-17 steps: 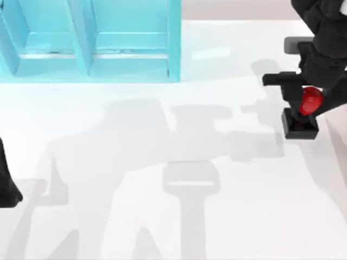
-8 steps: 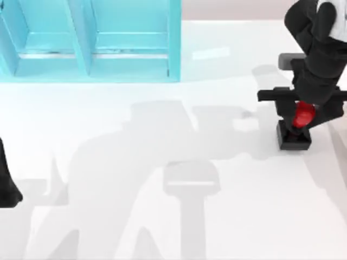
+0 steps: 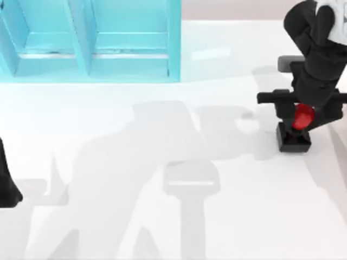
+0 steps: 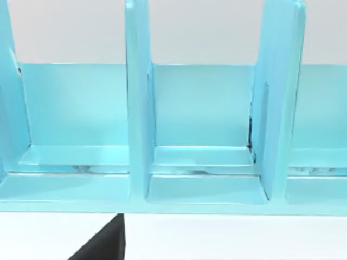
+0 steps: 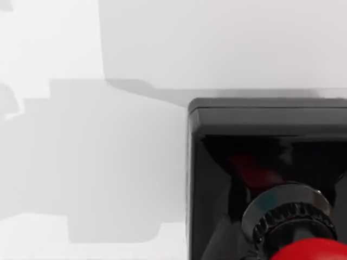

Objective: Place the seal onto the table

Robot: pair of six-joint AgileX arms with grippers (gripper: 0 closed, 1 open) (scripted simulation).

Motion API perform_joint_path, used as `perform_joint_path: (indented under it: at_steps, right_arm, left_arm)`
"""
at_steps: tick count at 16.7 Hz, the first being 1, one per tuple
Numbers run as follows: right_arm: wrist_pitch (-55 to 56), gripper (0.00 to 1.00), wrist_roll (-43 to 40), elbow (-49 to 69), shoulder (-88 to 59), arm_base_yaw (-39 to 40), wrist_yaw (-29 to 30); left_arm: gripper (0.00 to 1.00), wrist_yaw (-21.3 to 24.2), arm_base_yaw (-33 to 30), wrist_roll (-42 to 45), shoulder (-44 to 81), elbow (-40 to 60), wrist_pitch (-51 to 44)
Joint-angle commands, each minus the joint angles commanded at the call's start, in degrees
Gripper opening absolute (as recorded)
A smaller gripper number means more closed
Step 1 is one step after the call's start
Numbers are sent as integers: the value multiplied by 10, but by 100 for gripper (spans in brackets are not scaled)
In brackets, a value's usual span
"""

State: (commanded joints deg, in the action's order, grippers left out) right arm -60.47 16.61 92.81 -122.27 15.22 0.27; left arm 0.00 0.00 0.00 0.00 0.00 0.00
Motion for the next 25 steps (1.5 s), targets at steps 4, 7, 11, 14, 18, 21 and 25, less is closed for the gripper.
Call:
perform_joint_path:
  at_steps: [4,7,11,14,18,21,25]
  right_arm:
    - [0,60,0,0,0,0,0]
    - [0,83,0,0,0,0,0]
    - [0,100,0,0,0,0,0]
    - [0,100,0,0,0,0,0]
    - [0,100,0,0,0,-1,0]
    - [-21,100,-1,22,-3,0,0]
    - [-130,100,-2,136,-12,1,1]
  left_arm:
    - [100,0,0,0,0,0,0]
    - [100,0,0,0,0,0,0]
    - [100,0,0,0,0,0,0]
    - [100,0,0,0,0,0,0]
    - [100,0,0,0,0,0,0]
    - [100,0,0,0,0,0,0]
    - [100,0,0,0,0,0,0]
